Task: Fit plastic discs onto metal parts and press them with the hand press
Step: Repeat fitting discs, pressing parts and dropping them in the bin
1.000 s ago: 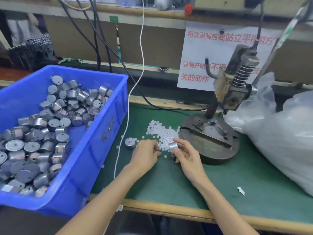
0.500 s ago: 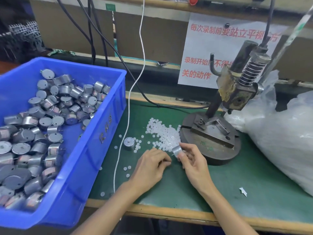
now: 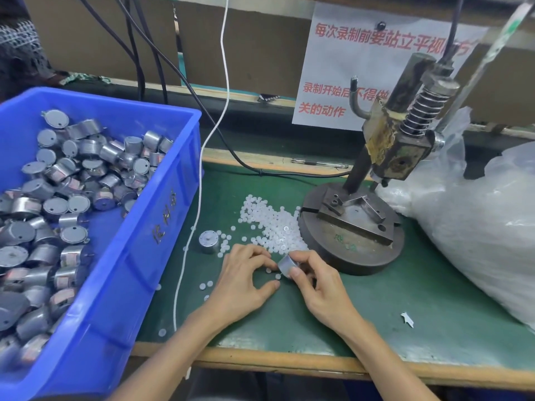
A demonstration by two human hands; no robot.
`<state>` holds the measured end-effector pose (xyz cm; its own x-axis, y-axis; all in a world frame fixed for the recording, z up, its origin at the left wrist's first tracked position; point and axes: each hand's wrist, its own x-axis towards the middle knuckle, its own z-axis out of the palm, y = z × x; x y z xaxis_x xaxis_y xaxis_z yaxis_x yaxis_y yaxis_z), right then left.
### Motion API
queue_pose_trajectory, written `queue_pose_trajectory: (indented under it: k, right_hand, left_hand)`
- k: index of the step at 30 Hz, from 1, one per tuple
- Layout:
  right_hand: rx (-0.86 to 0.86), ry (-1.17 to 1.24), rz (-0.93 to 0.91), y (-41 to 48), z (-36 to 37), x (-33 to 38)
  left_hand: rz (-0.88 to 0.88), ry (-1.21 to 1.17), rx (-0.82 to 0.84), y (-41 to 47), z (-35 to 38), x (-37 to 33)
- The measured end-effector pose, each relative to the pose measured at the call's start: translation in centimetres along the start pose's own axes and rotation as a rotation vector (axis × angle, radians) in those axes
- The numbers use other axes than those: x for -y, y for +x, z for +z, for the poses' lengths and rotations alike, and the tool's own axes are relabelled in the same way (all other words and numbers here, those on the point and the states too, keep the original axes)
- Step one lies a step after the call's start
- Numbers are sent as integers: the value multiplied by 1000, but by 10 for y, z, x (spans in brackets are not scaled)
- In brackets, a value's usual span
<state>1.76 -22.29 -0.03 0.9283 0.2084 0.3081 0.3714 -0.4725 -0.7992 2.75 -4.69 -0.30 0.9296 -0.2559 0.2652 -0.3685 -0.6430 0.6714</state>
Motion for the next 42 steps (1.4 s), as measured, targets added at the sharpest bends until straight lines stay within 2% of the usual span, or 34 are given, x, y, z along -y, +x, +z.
queue_pose_trajectory:
  k: [8,14,18,23,28,33,35,38,40,42]
  right_hand:
    - [51,-105,-46,0,3,-2]
    - [70,-267,-188,-3,3,5]
    - [111,-367,-235,-1,3,12]
    - [145,-348,-247,2,1,13]
    - [168,-409,-311,1,4,10]
    - [175,-375,-258,0,5,9]
    - [160,-310,-209,-2,6,7]
    - [20,-12,90,-4,3,7]
    - [-187,345,321,0,-4,13]
    - [-394,795,477,10,-18,19]
  left_hand:
    - [-45,-15,-46,0,0,-3]
    - [-82,-27,-43,0,0,-3]
    - [-126,-148,-38,-2,-4,-6]
    - [-9,-114,-9,-6,-6,-9]
    - [10,-77,-8,-5,-3,-7]
    - [26,-21,13,-6,-2,-8]
    - [52,-1,13,-5,-3,-10]
    - [64,-19,-3,11,-3,-20]
    - [91,-81,-35,31,1,-37]
    - [136,-128,-64,55,11,-61]
